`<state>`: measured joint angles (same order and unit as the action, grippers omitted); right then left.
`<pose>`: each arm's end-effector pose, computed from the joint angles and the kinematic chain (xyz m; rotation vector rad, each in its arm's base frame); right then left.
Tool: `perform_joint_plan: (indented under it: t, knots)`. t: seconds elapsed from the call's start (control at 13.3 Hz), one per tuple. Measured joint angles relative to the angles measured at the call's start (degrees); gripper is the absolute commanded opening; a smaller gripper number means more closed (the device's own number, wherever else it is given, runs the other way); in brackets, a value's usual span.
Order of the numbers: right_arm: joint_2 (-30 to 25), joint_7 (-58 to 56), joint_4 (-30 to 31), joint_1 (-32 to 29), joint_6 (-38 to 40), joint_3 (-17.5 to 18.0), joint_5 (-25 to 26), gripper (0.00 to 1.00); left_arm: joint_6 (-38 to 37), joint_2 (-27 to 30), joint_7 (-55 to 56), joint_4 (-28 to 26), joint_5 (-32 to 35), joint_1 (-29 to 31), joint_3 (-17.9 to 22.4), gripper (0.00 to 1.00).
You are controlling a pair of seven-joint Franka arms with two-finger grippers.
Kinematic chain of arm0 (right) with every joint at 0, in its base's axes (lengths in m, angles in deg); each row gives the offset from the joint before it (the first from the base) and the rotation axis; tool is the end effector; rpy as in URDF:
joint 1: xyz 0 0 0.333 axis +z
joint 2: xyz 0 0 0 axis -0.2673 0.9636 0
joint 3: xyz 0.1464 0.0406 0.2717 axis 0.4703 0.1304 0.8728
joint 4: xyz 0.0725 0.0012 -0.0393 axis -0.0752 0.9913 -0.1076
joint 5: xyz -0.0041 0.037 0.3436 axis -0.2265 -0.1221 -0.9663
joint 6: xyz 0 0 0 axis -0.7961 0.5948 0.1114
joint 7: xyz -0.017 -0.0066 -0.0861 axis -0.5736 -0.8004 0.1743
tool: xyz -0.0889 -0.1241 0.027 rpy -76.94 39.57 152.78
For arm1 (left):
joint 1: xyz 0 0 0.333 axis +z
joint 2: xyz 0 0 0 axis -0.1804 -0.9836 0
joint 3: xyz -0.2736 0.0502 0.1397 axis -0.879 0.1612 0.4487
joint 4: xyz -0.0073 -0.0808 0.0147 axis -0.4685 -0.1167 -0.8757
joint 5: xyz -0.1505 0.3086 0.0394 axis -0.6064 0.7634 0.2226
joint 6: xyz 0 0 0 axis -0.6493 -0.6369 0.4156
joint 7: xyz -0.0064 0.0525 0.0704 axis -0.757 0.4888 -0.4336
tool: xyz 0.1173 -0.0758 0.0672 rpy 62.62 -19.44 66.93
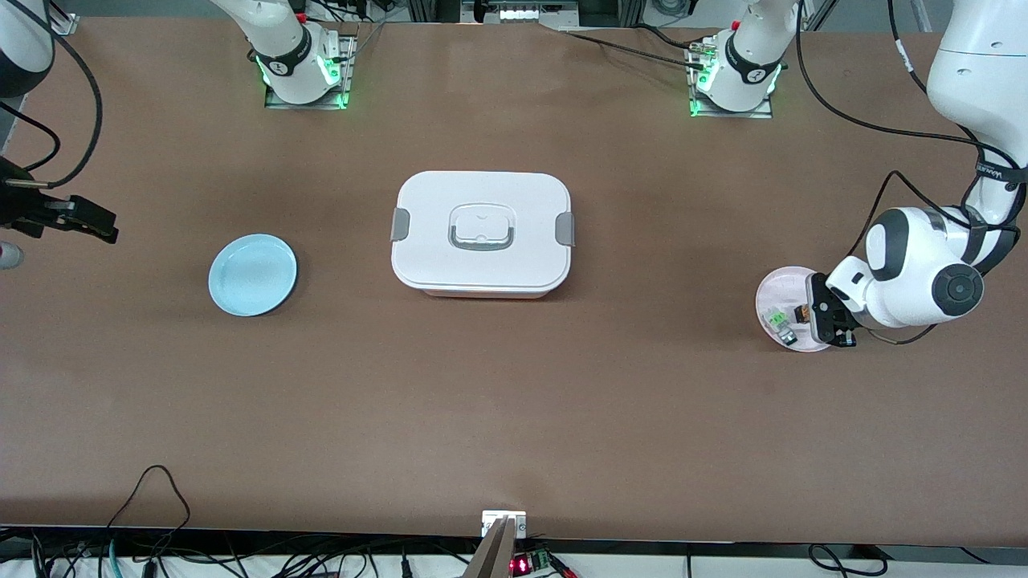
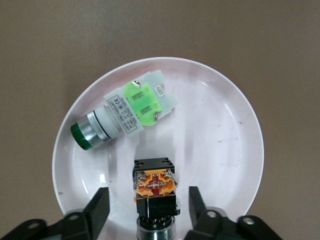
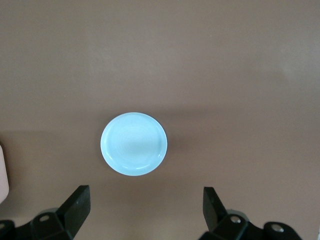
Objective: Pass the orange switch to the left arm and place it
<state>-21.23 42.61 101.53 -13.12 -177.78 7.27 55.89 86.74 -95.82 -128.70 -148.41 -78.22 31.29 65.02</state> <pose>0.5433 -0.0410 0.5270 3.0323 -0.0581 -0.0923 0.5695 0.0887 0.1862 2.1980 -2.0733 -0.1767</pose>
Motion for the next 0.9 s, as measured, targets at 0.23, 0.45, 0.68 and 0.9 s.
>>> perform_joint_plan:
  t: [0.23, 0.45, 0.68, 0.9]
  knots:
    - [-1.8, 0.0, 0.7, 0.2, 3.4, 0.2, -1.6, 1.0, -2.3, 2.4, -0.5, 1.6, 0.0, 0.0, -1.1, 1.0]
    - [-6.1, 0.0, 4.5, 0.1, 3.3, -0.4, -2.4, 1.0, -11.5, 4.8, 0.1, 7.1, 0.0, 0.0, -2.5, 1.0]
    - [-10.6, 0.0, 10.3, 0.0, 1.3, -2.0, -3.7, 1.0, -23.2, 5.2, 5.3, 14.7, 0.0, 0.0, -5.4, 1.0]
    - [-11.3, 0.0, 10.9, 0.3, 1.3, -1.7, -3.7, 1.0, -32.8, 5.9, 14.9, 21.1, 0.0, -0.8, -9.5, 1.0]
